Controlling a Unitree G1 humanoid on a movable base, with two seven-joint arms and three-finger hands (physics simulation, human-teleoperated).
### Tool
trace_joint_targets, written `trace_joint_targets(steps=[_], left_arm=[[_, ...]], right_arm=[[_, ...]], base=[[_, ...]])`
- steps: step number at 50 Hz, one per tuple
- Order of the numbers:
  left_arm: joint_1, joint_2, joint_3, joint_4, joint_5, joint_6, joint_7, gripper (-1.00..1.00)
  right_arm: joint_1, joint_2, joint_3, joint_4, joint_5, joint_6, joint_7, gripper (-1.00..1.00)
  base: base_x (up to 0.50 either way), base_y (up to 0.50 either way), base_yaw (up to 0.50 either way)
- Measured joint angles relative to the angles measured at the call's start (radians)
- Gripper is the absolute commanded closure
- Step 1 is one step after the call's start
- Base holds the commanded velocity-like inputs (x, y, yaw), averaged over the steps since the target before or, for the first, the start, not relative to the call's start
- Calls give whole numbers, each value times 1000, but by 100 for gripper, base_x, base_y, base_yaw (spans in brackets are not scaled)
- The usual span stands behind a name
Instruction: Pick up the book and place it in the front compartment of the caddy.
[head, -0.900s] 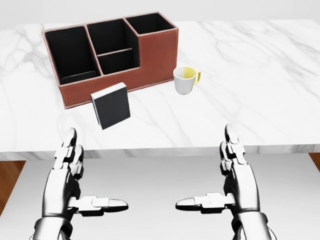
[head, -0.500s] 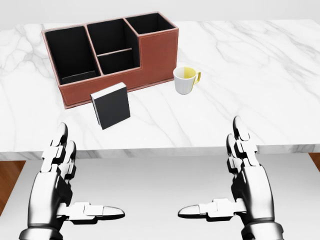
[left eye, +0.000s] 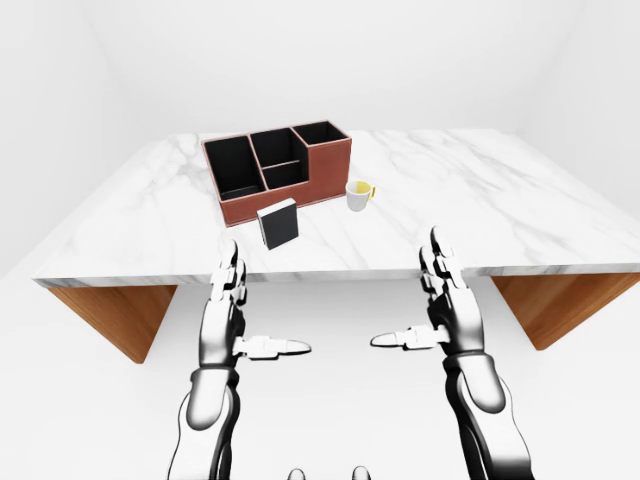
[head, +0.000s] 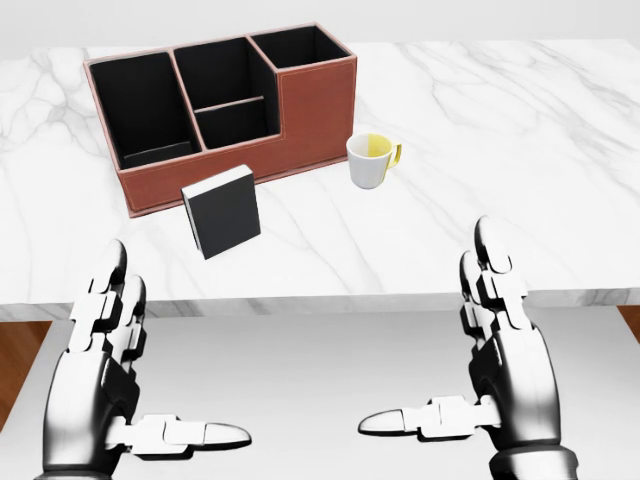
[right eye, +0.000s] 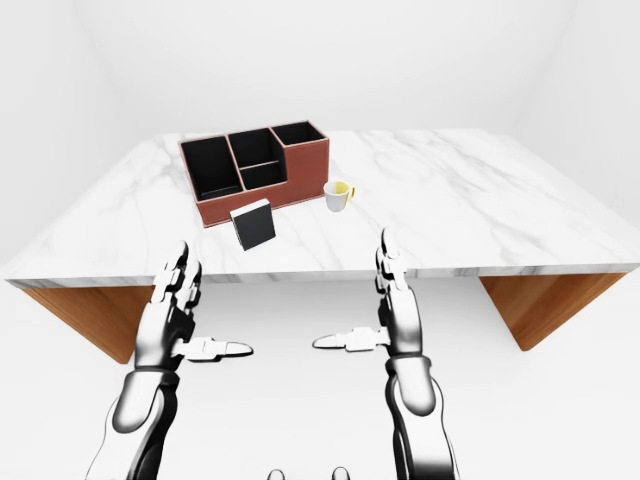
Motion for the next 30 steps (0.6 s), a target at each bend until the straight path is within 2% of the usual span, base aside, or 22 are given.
trace_joint_targets(steps=[12, 30], left_arm=[[-29, -1, 30, 18, -5, 1, -9, -100], [30, -5, 43, -190, 3, 1, -26, -100]], right_arm=[[-21, -2, -17, 55, 10, 4, -2, -100], [66, 5, -12, -138, 7, 61, 6, -99]], base=[[0, 0, 0], [0, 0, 0]])
